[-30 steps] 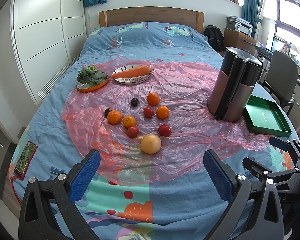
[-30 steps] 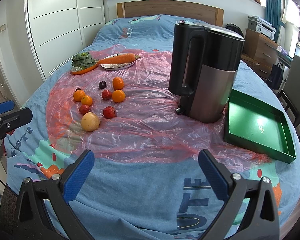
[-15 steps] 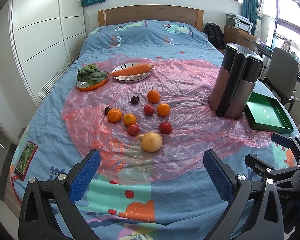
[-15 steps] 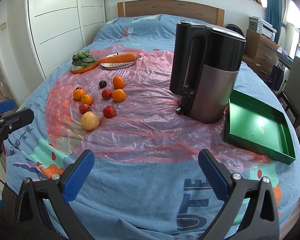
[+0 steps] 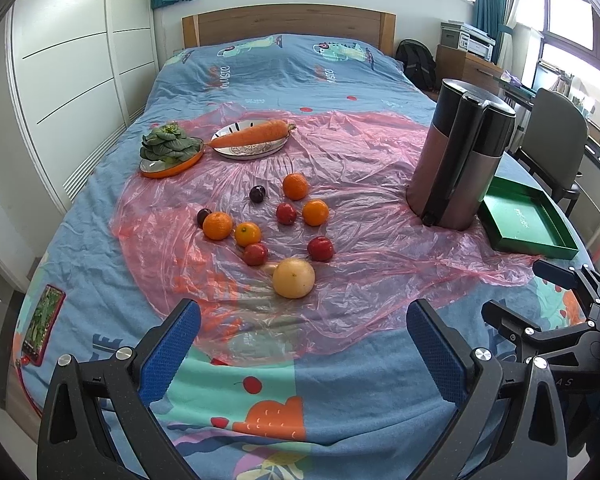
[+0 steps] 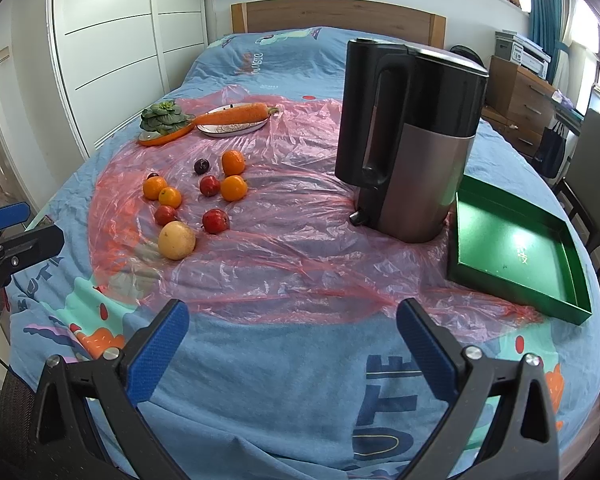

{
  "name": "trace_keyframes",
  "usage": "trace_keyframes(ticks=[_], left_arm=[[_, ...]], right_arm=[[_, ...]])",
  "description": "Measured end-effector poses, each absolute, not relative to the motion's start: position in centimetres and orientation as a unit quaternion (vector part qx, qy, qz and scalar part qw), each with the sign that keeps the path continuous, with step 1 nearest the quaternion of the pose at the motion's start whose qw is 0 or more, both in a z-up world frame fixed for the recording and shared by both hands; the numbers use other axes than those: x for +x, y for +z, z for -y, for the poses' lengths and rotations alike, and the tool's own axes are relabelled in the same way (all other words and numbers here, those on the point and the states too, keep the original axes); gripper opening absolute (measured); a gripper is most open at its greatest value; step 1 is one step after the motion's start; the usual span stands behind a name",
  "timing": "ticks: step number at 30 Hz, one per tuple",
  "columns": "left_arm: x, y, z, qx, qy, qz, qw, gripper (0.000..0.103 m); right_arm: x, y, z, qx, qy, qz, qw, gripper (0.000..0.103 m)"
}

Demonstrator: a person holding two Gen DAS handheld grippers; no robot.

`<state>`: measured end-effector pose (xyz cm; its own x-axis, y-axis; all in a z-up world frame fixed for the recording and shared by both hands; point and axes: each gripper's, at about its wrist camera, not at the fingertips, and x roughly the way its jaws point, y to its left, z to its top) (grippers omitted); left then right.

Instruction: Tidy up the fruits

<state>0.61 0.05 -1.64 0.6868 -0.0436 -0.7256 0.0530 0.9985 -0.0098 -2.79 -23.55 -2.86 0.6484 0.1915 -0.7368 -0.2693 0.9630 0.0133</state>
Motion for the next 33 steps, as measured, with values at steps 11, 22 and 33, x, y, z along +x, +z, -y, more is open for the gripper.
trace_keyframes(ticks=[11, 22, 33], left_arm=[[0.6, -1.8, -0.2, 0.002, -0.044, -0.399, 0.916, 0.101], [1.3, -2.8, -0.3, 0.02, -0.033, -0.408, 0.912, 0.101], [2.4, -4.4, -0.8, 0.02, -0.028, -0.419, 0.908, 0.101]], right_arm=[[-2.6, -2.8, 23.8, -0.046, 0.118, -0.395, 0.91, 0.103], [-2.3, -2.8, 24.0, -0.041, 0.107, -0.387, 0.915, 0.103], [-1.6, -3.3, 23.4, -0.038, 0.116, -0.383, 0.916, 0.103]])
